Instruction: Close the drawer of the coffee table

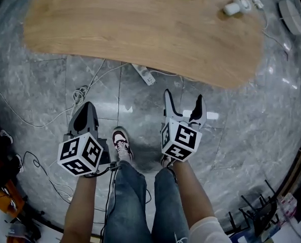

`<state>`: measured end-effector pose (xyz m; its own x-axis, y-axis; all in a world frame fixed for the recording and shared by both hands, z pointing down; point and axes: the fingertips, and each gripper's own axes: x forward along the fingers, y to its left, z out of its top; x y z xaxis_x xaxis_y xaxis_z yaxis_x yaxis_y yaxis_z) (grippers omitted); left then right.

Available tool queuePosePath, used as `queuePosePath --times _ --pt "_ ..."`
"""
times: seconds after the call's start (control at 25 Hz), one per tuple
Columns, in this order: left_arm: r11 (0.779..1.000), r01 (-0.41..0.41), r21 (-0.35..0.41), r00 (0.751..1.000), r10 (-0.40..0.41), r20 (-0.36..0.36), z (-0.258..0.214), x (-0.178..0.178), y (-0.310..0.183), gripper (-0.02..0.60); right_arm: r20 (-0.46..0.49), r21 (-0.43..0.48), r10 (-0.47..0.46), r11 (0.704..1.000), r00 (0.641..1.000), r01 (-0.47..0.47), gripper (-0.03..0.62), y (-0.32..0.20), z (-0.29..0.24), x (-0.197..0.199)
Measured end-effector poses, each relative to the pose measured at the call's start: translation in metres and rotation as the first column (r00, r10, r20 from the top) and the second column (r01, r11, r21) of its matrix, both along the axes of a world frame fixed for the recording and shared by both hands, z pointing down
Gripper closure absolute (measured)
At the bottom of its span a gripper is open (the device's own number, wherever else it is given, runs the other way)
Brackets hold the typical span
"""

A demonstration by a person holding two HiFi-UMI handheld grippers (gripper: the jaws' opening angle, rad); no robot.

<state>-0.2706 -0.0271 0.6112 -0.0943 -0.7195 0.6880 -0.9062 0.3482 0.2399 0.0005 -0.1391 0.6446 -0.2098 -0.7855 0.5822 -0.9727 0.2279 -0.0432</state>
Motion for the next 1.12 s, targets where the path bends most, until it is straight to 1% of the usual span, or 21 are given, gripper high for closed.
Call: queuePosePath --times 0.12,0.2,0.28,0.32,0.36,0.4,0.48,0.56,0.6,0.68,0.8,0.88,0.96,1.04,1.08,1.12 --pt "0.998 -0.014 0.053 1.0 0.013 0.003 -0.049 0.023 -0.014 0.586 0.045 0.025 0.015 1.0 0.999 -0.016 0.162 0.009 -0.053 0.018" --pt "0.995 -0.026 0.094 1.0 0.026 0.0 -0.089 0.04 -0.021 0.586 0.082 0.035 0.049 0.998 0.995 -0.052 0.222 0.015 -0.096 0.035" --pt "0.991 -0.059 0.123 0.998 0.06 0.0 -0.134 0.061 -0.02 0.586 0.115 0.025 0.076 0.997 0.99 -0.08 0.334 0.027 -0.142 0.052" --pt "0.987 -0.089 0.131 0.996 0.089 0.004 -0.158 0.074 -0.016 0.586 0.129 0.016 0.083 0.996 0.988 -0.086 0.386 0.035 -0.167 0.061" --pt "0.982 -0.126 0.137 0.992 0.126 0.012 -0.181 0.088 -0.011 0.586 0.143 0.013 0.088 0.996 0.986 -0.091 0.421 0.044 -0.192 0.069" --pt "0.975 -0.165 0.147 0.986 0.164 0.022 -0.203 0.101 -0.007 0.586 0.157 0.018 0.091 0.995 0.983 -0.095 0.441 0.051 -0.217 0.078" --pt "0.954 -0.234 0.188 0.972 0.229 0.049 -0.247 0.122 -0.007 0.586 0.184 0.052 0.096 0.993 0.978 -0.108 0.491 0.057 -0.268 0.096" --pt "0.93 -0.272 0.248 0.962 0.259 0.084 -0.291 0.133 -0.012 0.586 0.205 0.103 0.1 0.987 0.974 -0.123 0.553 0.059 -0.315 0.112" --pt "0.92 -0.274 0.279 0.961 0.258 0.094 -0.314 0.135 -0.014 0.586 0.215 0.128 0.099 0.983 0.972 -0.129 0.568 0.061 -0.337 0.12" --pt "0.909 -0.256 0.33 0.967 0.239 0.092 -0.358 0.135 -0.012 0.586 0.235 0.165 0.095 0.977 0.967 -0.136 0.584 0.07 -0.377 0.135" --pt "0.892 -0.251 0.376 0.968 0.228 0.107 -0.414 0.132 -0.003 0.586 0.26 0.191 0.097 0.97 0.961 -0.15 0.592 0.091 -0.42 0.156" --pt "0.869 -0.27 0.415 0.963 0.233 0.138 -0.45 0.129 -0.003 0.586 0.265 0.218 0.093 0.964 0.96 -0.153 0.592 0.096 -0.445 0.167" --pt "0.837 -0.291 0.464 0.956 0.236 0.174 -0.485 0.125 -0.004 0.586 0.262 0.251 0.072 0.958 0.962 -0.14 0.592 0.099 -0.469 0.175" --pt "0.806 -0.311 0.503 0.949 0.229 0.219 -0.511 0.119 -0.006 0.586 0.253 0.299 0.056 0.945 0.966 -0.133 0.592 0.1 -0.491 0.187" --pt "0.797 -0.313 0.516 0.947 0.219 0.237 -0.519 0.116 -0.007 0.586 0.246 0.327 0.06 0.935 0.967 -0.141 0.592 0.098 -0.502 0.194" --pt "0.795 -0.31 0.522 0.947 0.208 0.245 -0.525 0.112 -0.009 0.586 0.242 0.352 0.071 0.923 0.968 -0.156 0.592 0.097 -0.512 0.201"
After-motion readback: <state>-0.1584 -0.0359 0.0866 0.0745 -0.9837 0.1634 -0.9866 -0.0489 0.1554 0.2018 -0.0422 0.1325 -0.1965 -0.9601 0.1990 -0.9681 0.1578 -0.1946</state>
